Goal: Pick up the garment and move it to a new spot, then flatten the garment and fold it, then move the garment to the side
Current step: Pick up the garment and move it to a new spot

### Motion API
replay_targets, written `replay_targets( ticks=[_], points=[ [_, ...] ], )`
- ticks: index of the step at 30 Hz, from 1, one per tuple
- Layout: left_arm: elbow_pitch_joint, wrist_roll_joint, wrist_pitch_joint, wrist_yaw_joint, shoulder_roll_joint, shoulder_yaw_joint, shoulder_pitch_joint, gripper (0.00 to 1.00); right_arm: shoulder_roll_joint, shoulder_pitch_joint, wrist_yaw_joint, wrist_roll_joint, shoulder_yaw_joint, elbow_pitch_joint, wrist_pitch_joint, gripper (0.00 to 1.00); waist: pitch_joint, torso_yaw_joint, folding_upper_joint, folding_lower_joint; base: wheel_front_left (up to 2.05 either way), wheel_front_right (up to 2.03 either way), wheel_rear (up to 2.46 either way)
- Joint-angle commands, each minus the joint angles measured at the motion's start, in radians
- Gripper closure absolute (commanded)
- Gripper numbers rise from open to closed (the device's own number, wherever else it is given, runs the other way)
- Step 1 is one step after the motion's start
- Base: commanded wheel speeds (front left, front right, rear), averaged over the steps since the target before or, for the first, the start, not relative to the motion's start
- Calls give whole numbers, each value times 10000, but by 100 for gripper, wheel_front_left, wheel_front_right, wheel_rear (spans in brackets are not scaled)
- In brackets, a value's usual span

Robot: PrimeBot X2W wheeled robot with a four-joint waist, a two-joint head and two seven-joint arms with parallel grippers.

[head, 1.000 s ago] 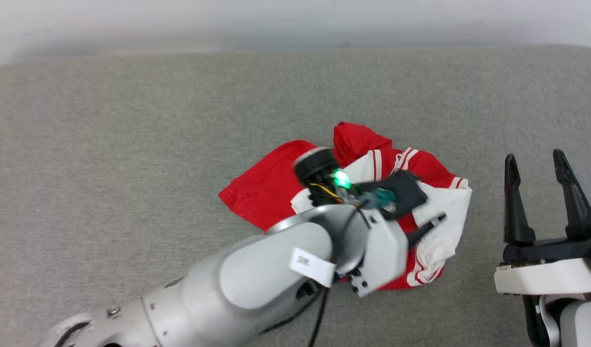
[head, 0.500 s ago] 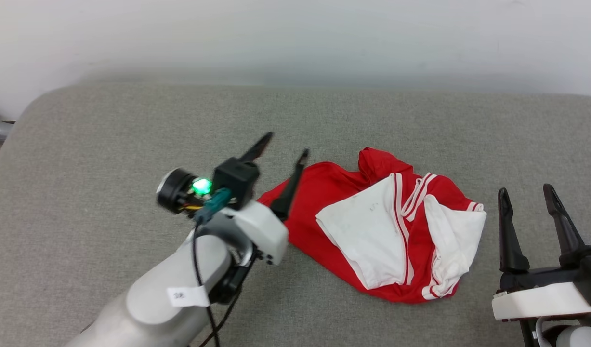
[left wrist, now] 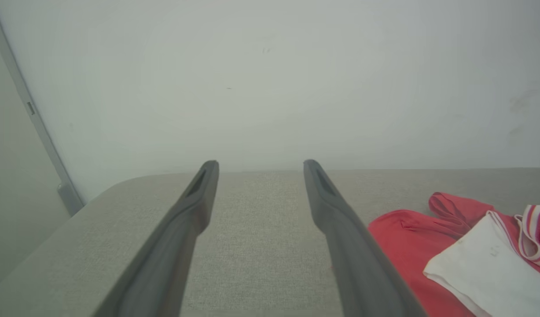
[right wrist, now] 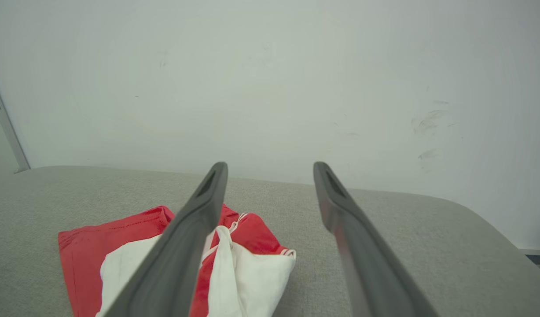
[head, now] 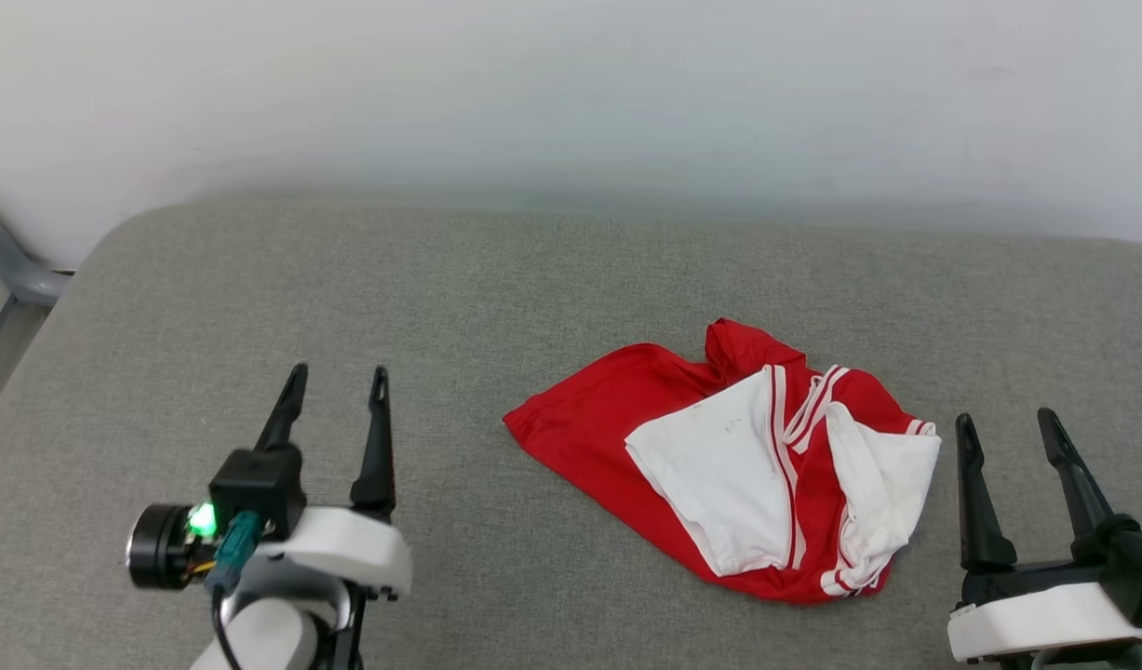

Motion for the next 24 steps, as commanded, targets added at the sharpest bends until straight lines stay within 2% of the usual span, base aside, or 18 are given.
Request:
replay_targets(
  ticks=[1,10,17,24],
  points=[
    [-147,252,-71,-97,-108,418,416,0,22,145,-10,33,2,21,-20,0,-75,1,0,1,0,0,0],
    [-641,1665,-62,-923,-1093,2401,2360,0,22,346,-10,152,65,152,-20,0,-279,-53,0,1,0,0,0],
    [-478,2690,-63,-1601,-1801,3255,3036,0,22,417,-9,263,133,339,-20,0,-368,-73,0,1,0,0,0],
    [-204,3423,-63,-2147,-2278,3822,3273,0,22,514,-10,314,124,521,-20,0,-458,-77,0,1,0,0,0]
  ],
)
